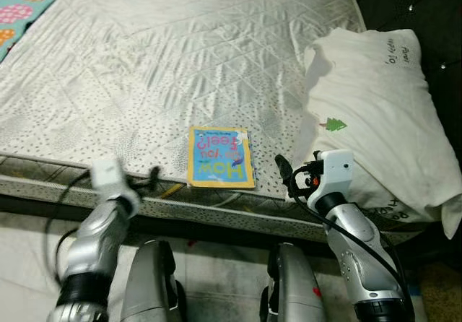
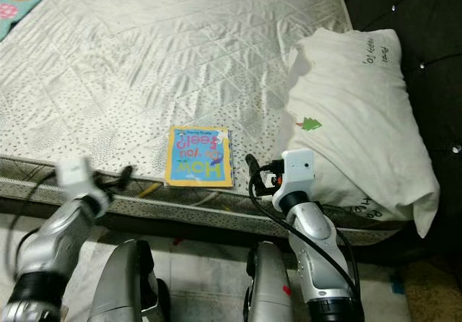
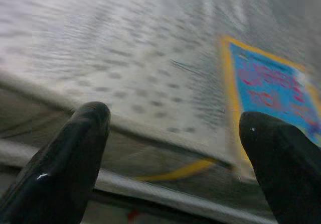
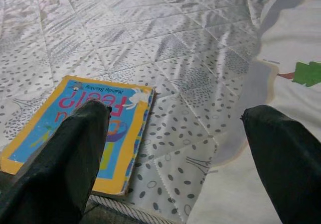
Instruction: Clean up the room
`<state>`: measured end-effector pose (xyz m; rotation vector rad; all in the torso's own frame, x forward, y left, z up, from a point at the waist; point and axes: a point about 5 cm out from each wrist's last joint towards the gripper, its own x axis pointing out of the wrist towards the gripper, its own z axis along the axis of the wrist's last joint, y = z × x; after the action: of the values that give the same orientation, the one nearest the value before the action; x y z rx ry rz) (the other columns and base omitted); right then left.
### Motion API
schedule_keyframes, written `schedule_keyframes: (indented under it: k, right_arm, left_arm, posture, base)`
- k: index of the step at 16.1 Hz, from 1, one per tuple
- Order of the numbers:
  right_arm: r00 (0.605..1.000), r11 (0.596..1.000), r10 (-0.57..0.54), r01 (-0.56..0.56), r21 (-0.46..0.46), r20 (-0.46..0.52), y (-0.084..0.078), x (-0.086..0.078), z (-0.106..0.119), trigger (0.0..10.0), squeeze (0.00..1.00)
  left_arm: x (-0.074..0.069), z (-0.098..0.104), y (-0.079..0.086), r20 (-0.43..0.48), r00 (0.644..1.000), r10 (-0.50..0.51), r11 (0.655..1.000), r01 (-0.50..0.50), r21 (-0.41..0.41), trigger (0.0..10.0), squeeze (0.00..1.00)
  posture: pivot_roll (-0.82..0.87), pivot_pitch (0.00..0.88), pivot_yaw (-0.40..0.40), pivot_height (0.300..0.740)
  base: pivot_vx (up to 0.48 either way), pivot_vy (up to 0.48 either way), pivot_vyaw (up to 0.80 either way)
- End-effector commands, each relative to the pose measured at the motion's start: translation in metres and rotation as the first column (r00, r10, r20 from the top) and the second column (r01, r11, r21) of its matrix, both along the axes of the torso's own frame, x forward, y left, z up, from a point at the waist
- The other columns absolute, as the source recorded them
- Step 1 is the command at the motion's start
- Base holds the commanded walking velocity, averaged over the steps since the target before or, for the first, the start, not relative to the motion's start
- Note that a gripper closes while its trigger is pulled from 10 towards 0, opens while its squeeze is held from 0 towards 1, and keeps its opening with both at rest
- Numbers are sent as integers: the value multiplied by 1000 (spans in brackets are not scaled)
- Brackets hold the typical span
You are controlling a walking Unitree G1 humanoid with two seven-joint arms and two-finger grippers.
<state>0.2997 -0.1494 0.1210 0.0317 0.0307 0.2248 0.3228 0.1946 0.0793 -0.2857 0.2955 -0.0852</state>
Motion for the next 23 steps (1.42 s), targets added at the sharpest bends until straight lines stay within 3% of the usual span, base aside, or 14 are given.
schedule_keyframes:
  k: [1, 4, 7, 11, 17, 21, 23]
  right_arm:
    - [1000, 1000, -20, 20, -8, -3, -5, -2, -2, 10000, 0]
    - [999, 999, -29, 29, -19, 16, -8, -1, 2, 10000, 0]
    - [999, 999, -28, 28, -22, 18, -7, -1, 2, 10000, 0]
    - [999, 999, -40, 40, -29, 29, -10, -3, 4, 10000, 0]
    - [998, 998, -49, 51, -43, 37, -13, -10, 7, 10000, 0]
    - [998, 997, 61, -61, -48, 12, -5, -22, 6, 10000, 0]
    - [999, 998, 49, -48, -48, 11, -7, -24, 7, 10000, 0]
  left_arm:
    - [-1, -7, -9, -42, 998, -52, 999, 52, -9, 10000, 0]
    - [4, -13, -37, -110, 976, -188, 982, 188, -16, 10000, 0]
    - [2, -22, -51, -188, 941, -282, 959, 280, -35, 10000, 0]
    - [4, -26, -66, -217, 914, -342, 940, 338, -57, 10000, 0]
    - [10, -36, -68, -236, 922, -307, 952, 295, -84, 10000, 0]
    - [14, -36, -72, -237, 924, -299, 954, 284, -98, 10000, 0]
    - [16, -36, -70, -229, 932, -280, 959, 260, -113, 10000, 0]
  posture:
    - [-132, 156, -51, 585]
    - [-146, 155, -48, 585]
    - [-155, 159, -53, 585]
    - [-175, 161, -41, 585]
    - [-212, 177, -37, 585]
    - [-229, 185, -36, 585]
    - [-248, 188, -30, 585]
  base:
    - [0, 0, 0]
    - [0, 0, 0]
    - [0, 0, 0]
    - [0, 0, 0]
    - [0, 0, 0]
    - [0, 0, 0]
    - [0, 0, 0]
